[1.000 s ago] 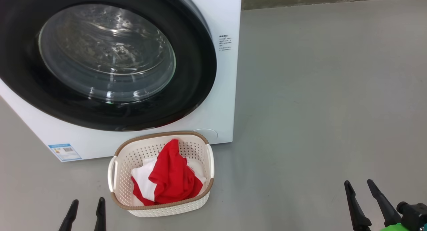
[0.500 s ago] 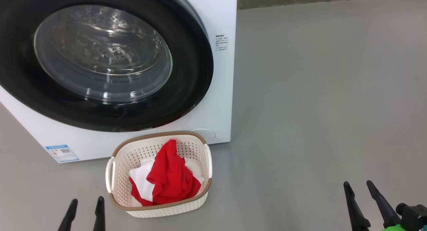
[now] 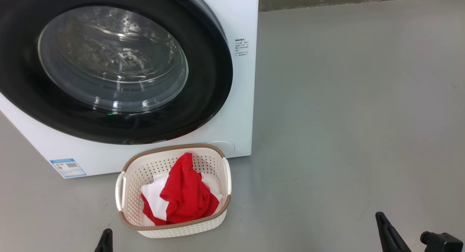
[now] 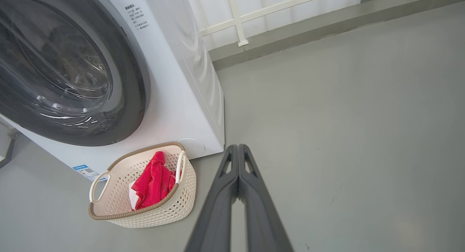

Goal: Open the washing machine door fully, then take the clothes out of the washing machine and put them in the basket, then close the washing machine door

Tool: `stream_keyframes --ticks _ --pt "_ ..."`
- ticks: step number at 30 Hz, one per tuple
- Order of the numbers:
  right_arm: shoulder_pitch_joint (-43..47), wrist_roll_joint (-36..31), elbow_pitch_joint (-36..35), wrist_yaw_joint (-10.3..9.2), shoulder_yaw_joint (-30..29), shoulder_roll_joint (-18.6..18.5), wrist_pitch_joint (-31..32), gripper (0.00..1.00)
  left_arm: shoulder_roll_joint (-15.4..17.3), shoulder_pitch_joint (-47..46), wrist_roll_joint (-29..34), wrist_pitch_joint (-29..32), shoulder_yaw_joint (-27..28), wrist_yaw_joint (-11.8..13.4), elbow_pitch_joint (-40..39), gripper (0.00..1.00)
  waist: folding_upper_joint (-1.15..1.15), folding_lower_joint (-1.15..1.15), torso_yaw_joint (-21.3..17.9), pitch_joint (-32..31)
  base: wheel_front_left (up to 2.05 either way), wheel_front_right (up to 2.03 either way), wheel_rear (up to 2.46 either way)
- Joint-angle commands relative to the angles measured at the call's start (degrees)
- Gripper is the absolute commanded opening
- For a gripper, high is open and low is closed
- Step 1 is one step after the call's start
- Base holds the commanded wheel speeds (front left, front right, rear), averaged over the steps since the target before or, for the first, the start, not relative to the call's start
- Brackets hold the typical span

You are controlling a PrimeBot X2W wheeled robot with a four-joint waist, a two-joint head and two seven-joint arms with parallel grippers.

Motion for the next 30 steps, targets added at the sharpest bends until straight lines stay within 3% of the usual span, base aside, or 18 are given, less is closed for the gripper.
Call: stream_keyframes --ticks 1,5,30 --pt "-0.8 1.7 -1.5 0.0 -0.3 -0.7 0.3 0.0 0.5 -0.8 -1.6 0.4 0.5 0.0 -1.2 0.0 0.0 0.08 0.0 0.0 0.0 0.0 0.0" --pt "-1.2 3.8 -1.6 -0.01 -0.5 -0.6 1.0 0.0 0.5 -1.2 -3.9 1.0 0.5 0.0 -1.1 0.0 0.0 -0.02 0.1 0.1 0.0 0.0 0.0" --pt "-3.8 16.6 -2.5 -0.02 -1.6 0.1 5.1 0.0 0.2 -3.9 -17.8 5.1 1.0 -0.1 -0.6 0.0 0.0 -0.02 0.3 0.0 0.0 0.0 0.0"
